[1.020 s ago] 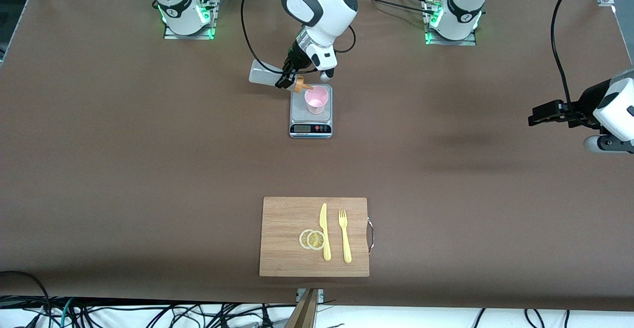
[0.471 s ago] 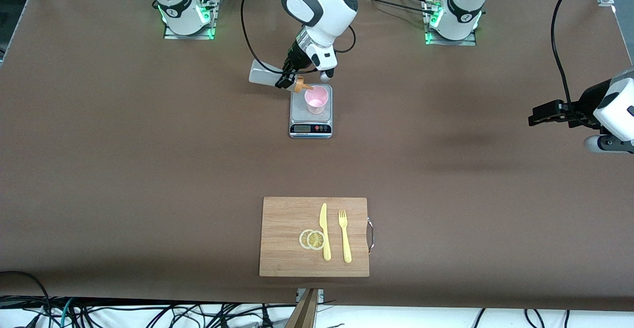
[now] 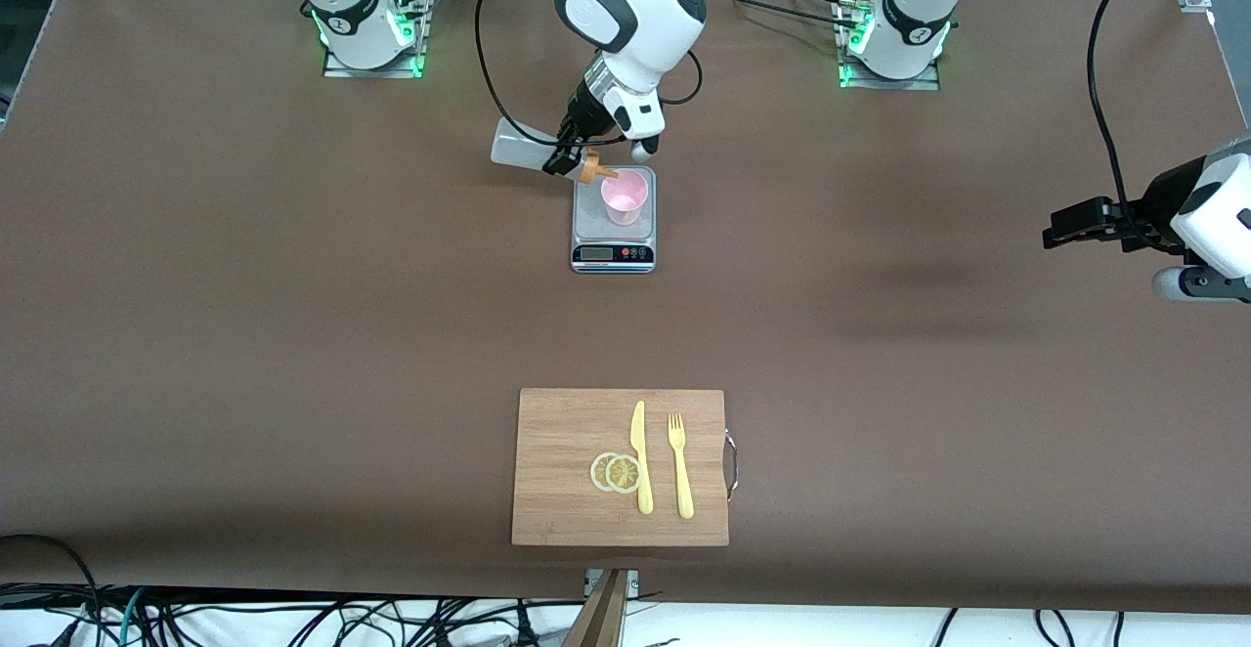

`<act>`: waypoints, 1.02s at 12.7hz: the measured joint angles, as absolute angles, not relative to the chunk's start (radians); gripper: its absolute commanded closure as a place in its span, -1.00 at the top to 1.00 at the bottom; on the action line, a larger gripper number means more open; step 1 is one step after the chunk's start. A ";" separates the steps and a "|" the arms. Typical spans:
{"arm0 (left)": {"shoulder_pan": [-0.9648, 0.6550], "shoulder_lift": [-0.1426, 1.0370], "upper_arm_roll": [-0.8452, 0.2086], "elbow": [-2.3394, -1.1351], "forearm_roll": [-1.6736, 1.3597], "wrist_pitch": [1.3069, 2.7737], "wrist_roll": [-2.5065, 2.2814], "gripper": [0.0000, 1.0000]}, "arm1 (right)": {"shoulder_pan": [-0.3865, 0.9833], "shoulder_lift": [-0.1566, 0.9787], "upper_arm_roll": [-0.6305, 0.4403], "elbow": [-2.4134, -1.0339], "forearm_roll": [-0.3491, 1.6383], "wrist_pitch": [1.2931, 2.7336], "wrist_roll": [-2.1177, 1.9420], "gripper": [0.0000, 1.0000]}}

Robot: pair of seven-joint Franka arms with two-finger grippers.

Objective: Add sauce to pink cup with both arms

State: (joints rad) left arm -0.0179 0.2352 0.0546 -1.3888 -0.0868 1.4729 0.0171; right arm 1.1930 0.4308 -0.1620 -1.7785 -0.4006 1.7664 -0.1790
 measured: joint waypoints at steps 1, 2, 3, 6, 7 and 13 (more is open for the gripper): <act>-0.018 0.235 0.055 -1.389 -0.087 1.473 0.017 1.00 | 1.193 0.431 -0.163 -1.778 -0.401 1.766 -0.178 -0.80; -0.018 0.235 0.055 -1.389 -0.087 1.473 0.017 1.00 | 1.193 0.431 -0.164 -1.778 -0.401 1.766 -0.177 -0.80; -0.018 0.235 0.055 -1.389 -0.087 1.473 0.017 1.00 | 1.193 0.431 -0.165 -1.778 -0.401 1.767 -0.177 -0.79; -0.018 0.235 0.055 -1.389 -0.087 1.473 0.017 1.00 | 1.193 0.427 -0.171 -1.773 -0.400 1.769 -0.176 -0.80; -0.018 0.235 0.055 -1.389 -0.087 1.473 0.017 1.00 | 1.193 0.426 -0.173 -1.771 -0.400 1.769 -0.176 -0.80; -0.018 0.235 0.055 -1.389 -0.087 1.473 0.017 1.00 | 1.188 0.417 -0.199 -1.769 -0.350 1.814 -0.176 -0.80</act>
